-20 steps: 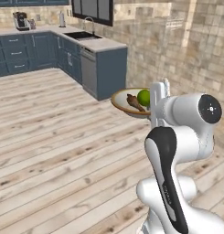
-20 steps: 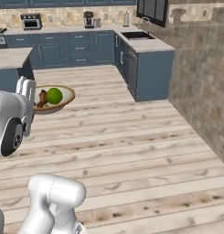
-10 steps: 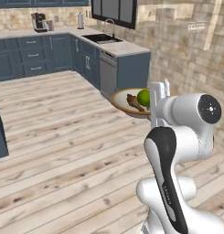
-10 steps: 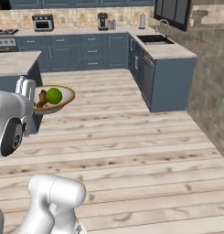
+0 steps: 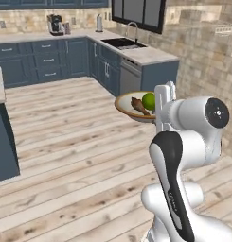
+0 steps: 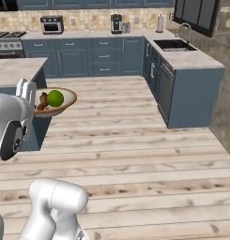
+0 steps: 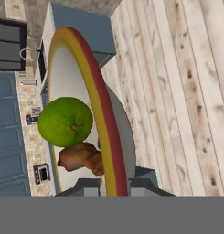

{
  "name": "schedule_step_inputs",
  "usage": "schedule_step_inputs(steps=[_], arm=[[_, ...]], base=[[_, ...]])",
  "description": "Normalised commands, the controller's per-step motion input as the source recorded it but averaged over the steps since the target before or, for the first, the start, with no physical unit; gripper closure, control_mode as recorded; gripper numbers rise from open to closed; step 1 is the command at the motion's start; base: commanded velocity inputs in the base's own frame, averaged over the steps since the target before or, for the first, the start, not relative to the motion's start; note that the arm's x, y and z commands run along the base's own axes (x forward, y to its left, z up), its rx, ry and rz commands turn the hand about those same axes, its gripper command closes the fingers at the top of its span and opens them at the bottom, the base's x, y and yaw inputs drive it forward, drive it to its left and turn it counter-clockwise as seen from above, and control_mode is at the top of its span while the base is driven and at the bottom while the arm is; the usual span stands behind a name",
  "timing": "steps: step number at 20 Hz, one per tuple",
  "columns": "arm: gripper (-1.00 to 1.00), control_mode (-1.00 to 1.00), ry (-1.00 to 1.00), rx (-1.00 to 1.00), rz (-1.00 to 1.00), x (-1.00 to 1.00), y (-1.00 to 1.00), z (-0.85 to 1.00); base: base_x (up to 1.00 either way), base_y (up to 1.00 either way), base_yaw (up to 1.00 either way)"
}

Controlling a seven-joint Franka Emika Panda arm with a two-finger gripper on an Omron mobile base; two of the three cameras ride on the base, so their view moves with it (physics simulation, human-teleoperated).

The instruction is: Pick the chicken drumstick and lime from their plates and place them in the bowl. Then put the bowl in the fridge.

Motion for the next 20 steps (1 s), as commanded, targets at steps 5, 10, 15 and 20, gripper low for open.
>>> schedule_step_inputs(steps=[5, 10, 15, 20], arm=[[1.00, 1.00, 0.00, 0.00, 0.00, 0.00, 0.00, 0.00], [1.00, 1.00, 0.00, 0.00, 0.00, 0.00, 0.00, 0.00], [1.00, 1.00, 0.00, 0.00, 0.00, 0.00, 0.00, 0.00], [1.00, 1.00, 0.00, 0.00, 0.00, 0.00, 0.00, 0.00]], base=[[0.94, 0.03, 0.12], [0.94, 0.02, 0.11], [0.94, 0.00, 0.08], [0.94, 0.00, 0.07]])
